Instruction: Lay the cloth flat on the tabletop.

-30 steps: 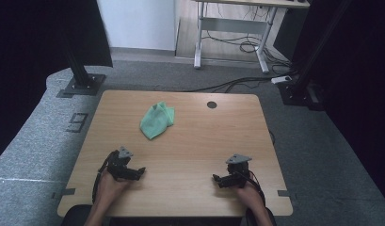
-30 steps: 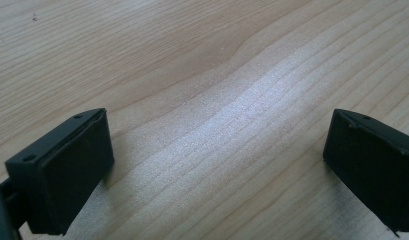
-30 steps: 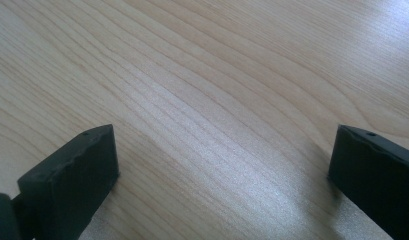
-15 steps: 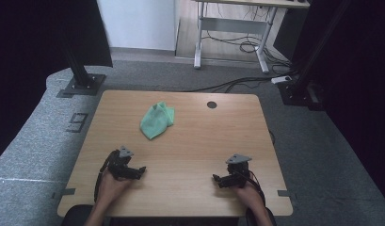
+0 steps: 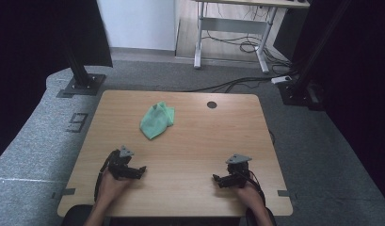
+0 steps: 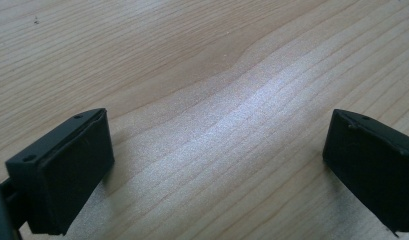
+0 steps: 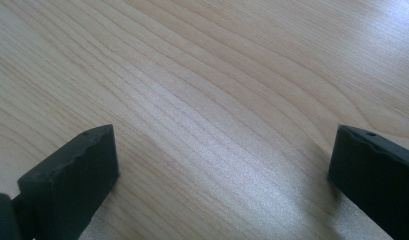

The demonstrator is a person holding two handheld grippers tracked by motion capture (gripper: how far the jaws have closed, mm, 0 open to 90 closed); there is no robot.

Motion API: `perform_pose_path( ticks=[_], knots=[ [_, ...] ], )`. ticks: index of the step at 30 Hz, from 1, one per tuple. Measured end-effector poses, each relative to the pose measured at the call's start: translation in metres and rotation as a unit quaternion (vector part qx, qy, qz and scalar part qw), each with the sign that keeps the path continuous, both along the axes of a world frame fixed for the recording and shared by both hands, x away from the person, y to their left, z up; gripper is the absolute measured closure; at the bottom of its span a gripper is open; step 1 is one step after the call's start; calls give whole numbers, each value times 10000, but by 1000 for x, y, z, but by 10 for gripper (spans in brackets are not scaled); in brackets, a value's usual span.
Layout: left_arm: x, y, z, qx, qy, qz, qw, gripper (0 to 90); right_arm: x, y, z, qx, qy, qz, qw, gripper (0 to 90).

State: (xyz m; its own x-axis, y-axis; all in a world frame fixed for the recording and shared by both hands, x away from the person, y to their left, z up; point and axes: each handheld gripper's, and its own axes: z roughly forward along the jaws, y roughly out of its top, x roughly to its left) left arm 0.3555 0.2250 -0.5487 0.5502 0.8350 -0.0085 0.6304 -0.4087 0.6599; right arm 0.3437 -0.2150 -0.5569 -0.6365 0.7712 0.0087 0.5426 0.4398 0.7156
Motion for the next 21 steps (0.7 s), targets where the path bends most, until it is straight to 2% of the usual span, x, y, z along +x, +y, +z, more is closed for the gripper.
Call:
perform_pose_path(
  ticks=[7,15,21],
  knots=[
    [-1,-1,1,-37,-45,5,10000,61,0,0,0,1,0,2,10000,0],
    [3,-3,6,-140,33,-52,9999,134,0,0,0,1,-1,2,10000,0],
    [8,-6,10,-125,-30,-87,9999,147,0,0,0,0,0,0,10000,0]
  ],
)
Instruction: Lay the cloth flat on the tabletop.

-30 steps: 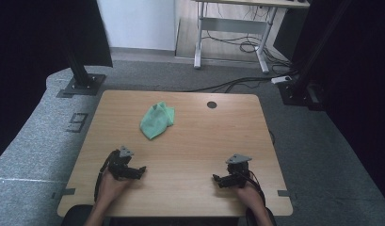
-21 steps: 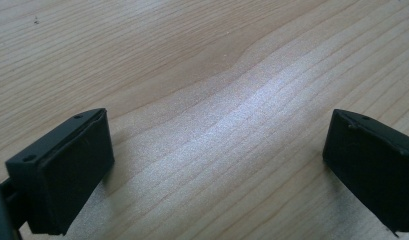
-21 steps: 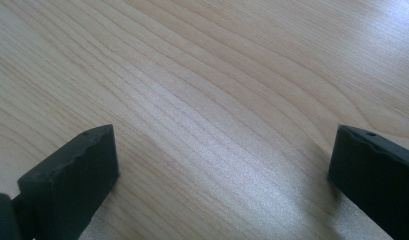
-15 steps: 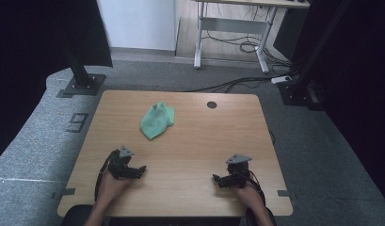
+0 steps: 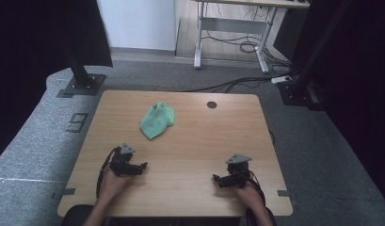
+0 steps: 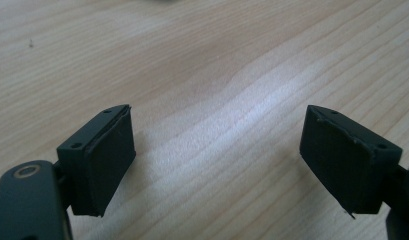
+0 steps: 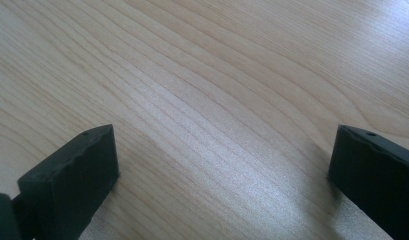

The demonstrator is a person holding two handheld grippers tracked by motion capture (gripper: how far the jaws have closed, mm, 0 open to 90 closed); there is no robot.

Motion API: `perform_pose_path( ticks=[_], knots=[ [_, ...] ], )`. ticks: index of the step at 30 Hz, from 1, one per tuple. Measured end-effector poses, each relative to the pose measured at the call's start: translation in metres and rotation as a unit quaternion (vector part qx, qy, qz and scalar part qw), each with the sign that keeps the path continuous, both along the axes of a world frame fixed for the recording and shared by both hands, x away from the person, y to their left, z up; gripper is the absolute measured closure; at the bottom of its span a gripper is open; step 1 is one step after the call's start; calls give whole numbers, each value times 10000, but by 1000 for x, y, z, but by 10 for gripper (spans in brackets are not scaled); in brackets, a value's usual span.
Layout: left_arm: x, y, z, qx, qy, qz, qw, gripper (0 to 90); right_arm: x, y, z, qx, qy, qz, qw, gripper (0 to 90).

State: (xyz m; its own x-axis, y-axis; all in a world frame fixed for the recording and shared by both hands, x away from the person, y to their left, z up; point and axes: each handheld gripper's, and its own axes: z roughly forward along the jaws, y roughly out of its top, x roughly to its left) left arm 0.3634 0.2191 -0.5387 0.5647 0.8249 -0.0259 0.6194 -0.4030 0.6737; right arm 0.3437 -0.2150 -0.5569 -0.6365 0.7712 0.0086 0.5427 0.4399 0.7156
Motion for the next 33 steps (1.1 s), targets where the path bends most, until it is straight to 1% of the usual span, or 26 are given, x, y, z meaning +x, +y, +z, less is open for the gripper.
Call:
perform_pose_path(
  ticks=[4,12,14,15,16,17,19,21,22,23,24,25,27,28,29,30,32,33],
  knots=[
    [3,-2,3,20,-50,-45,10000,157,0,0,0,0,0,0,10000,0],
    [16,-9,12,-35,-154,-157,9998,245,0,0,0,-1,-1,2,10000,0],
    [18,-10,13,-52,-167,-176,9997,281,0,0,0,-1,-1,2,10000,0],
    [21,-11,15,-55,-191,-200,9996,281,0,0,0,0,0,0,10000,0],
    [25,-12,18,-85,-216,-205,9995,317,0,0,0,-1,-1,1,10000,0],
    [25,-12,18,-85,-216,-205,9995,330,0,0,0,-1,-1,1,10000,0],
    [31,-14,21,-98,-255,-217,9994,364,0,0,0,-1,0,0,10000,0],
    [36,-16,24,-96,-278,-232,9993,378,0,0,0,-1,0,1,10000,0],
    [41,-18,26,-84,-292,-244,9992,405,0,0,0,-2,-1,2,10000,0],
    [41,-18,26,-84,-292,-244,9992,417,0,0,0,-2,-1,2,10000,0],
    [46,-20,29,-102,-309,-246,9992,434,0,0,0,-1,1,0,10000,0],
    [46,-20,29,-102,-309,-246,9992,448,0,0,0,-1,1,0,10000,0],
    [52,-23,31,-89,-314,-262,9991,458,0,0,0,-2,1,0,10000,0],
    [57,-24,32,-94,-303,-269,9991,490,0,0,0,-2,1,1,10000,0],
    [57,-24,32,-94,-303,-269,9991,505,0,0,0,-2,1,1,10000,0],
    [61,-25,33,-116,-285,-289,9991,505,0,0,0,-1,0,0,10000,0],
    [69,-27,34,-197,-268,-251,9991,541,0,0,0,-2,1,1,10000,0],
    [69,-27,34,-197,-268,-251,9991,548,0,0,0,-2,1,1,10000,0]
  ],
)
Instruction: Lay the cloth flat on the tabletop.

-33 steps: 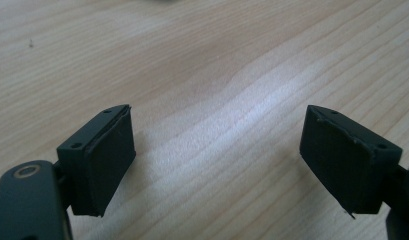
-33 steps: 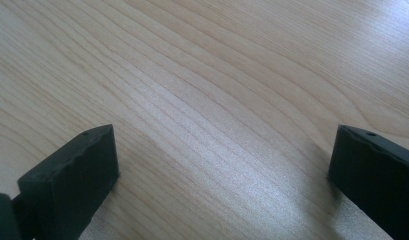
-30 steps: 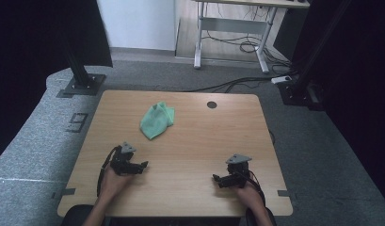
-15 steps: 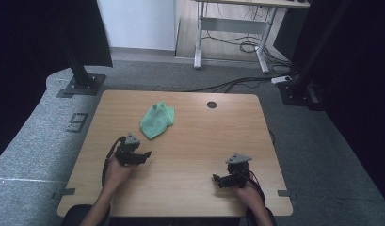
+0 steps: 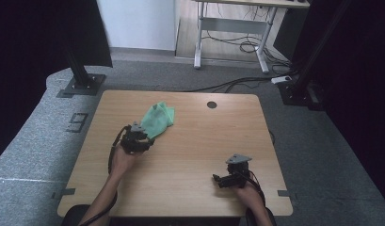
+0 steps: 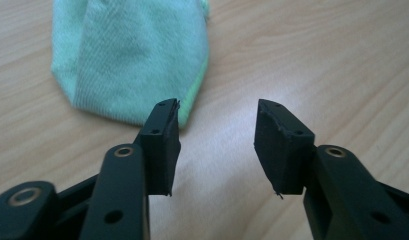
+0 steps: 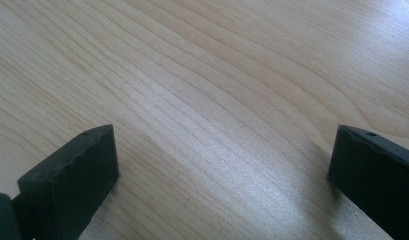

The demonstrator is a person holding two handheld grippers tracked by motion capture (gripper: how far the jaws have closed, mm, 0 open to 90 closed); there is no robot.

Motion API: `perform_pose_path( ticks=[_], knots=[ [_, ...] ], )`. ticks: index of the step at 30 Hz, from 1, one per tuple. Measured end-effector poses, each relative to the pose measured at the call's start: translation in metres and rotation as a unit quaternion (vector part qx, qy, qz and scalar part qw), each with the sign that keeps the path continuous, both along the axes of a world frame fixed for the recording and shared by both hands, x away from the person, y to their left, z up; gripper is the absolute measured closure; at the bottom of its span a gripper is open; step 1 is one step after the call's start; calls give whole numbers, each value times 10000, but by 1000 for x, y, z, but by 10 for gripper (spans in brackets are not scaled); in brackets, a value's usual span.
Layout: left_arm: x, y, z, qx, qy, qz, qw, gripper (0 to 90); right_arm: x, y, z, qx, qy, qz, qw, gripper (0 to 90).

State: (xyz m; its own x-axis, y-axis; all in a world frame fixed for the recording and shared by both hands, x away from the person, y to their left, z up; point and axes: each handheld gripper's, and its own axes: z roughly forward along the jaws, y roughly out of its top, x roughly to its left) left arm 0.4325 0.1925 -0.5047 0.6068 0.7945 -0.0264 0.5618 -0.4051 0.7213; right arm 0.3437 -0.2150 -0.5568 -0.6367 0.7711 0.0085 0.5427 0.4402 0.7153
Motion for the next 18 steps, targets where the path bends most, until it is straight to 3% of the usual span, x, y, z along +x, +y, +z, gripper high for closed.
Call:
perform_pose_path(
  ticks=[9,16,18],
  knots=[
    [24,-7,-5,14,108,51,9999,561,0,0,0,-1,-1,1,10000,0],
    [36,-11,-23,348,243,167,9990,586,0,0,0,1,-2,0,10000,0],
    [37,-12,-29,490,271,229,9982,650,0,0,0,1,0,-1,10000,0]
  ],
)
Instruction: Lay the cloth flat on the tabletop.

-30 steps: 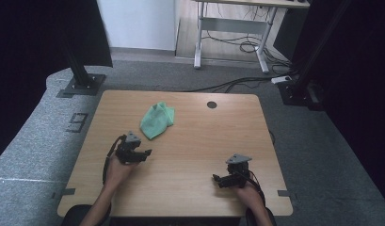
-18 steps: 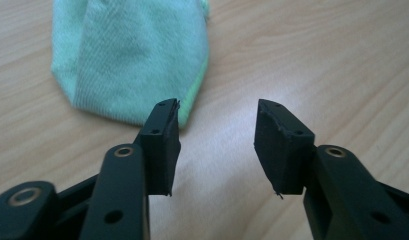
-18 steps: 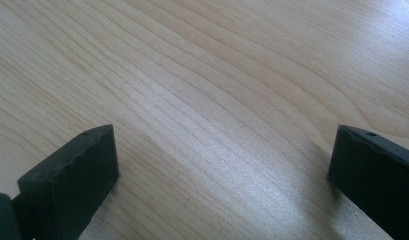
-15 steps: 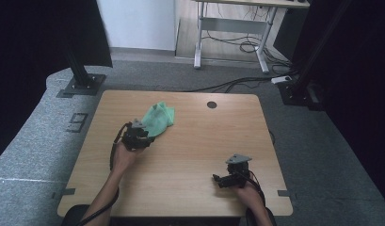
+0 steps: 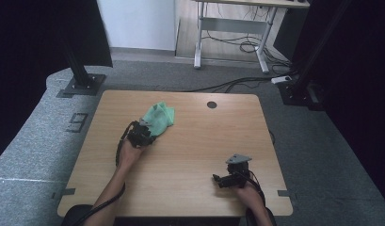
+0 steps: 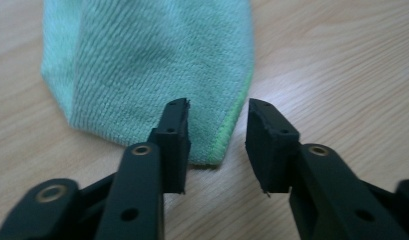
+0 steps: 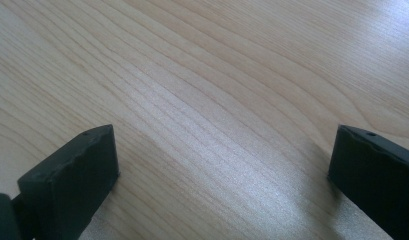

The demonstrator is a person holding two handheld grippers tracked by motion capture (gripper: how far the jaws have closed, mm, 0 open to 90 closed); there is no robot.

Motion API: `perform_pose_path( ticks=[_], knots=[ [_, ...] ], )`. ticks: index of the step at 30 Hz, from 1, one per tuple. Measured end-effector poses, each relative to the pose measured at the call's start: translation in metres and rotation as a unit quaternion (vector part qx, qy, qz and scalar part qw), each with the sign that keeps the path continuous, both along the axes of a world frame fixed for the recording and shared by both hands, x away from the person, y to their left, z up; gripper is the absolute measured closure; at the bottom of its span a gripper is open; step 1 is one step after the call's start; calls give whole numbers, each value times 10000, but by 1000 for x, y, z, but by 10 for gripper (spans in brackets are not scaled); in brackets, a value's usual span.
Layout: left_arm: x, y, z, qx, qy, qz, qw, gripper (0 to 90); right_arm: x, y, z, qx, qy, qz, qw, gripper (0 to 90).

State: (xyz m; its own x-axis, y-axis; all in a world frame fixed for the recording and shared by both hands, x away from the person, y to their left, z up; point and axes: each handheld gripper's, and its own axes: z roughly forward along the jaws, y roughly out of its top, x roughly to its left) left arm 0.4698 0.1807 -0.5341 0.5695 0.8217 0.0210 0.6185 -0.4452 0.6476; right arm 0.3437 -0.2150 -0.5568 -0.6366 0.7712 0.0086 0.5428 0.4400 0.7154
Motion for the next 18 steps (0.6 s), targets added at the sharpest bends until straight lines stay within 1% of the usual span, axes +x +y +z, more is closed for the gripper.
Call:
perform_pose_path(
  ticks=[3,4,5,6,8,11,12,13,15,16,18],
  knots=[
    [0,1,-1,10,-56,55,10000,759,0,0,0,0,-1,0,10000,0],
    [0,2,0,-9,-49,62,10000,759,0,0,0,0,-1,0,10000,0],
    [0,4,1,-72,-41,35,10000,823,0,0,0,1,-1,0,10000,0],
    [-1,3,1,-75,-46,30,10000,837,0,0,0,1,0,0,10000,0],
    [-2,3,2,-73,-41,-3,10000,846,0,0,0,1,-1,1,10000,0],
    [-5,0,9,-204,-42,-132,9997,853,0,0,0,2,0,-1,10000,0],
    [-5,0,9,-204,-42,-132,9997,853,0,0,0,2,0,-1,10000,0],
    [-6,-1,11,-232,-49,-158,9996,853,0,0,0,0,-1,0,10000,0],
    [-10,-4,20,-313,-85,-265,9991,854,0,0,0,0,0,1,10000,0],
    [-10,-4,20,-313,-85,-265,9991,853,0,0,0,0,0,1,10000,0],
    [-12,-6,26,-352,-99,-332,9988,854,0,0,0,-1,0,0,10000,0]
  ],
)
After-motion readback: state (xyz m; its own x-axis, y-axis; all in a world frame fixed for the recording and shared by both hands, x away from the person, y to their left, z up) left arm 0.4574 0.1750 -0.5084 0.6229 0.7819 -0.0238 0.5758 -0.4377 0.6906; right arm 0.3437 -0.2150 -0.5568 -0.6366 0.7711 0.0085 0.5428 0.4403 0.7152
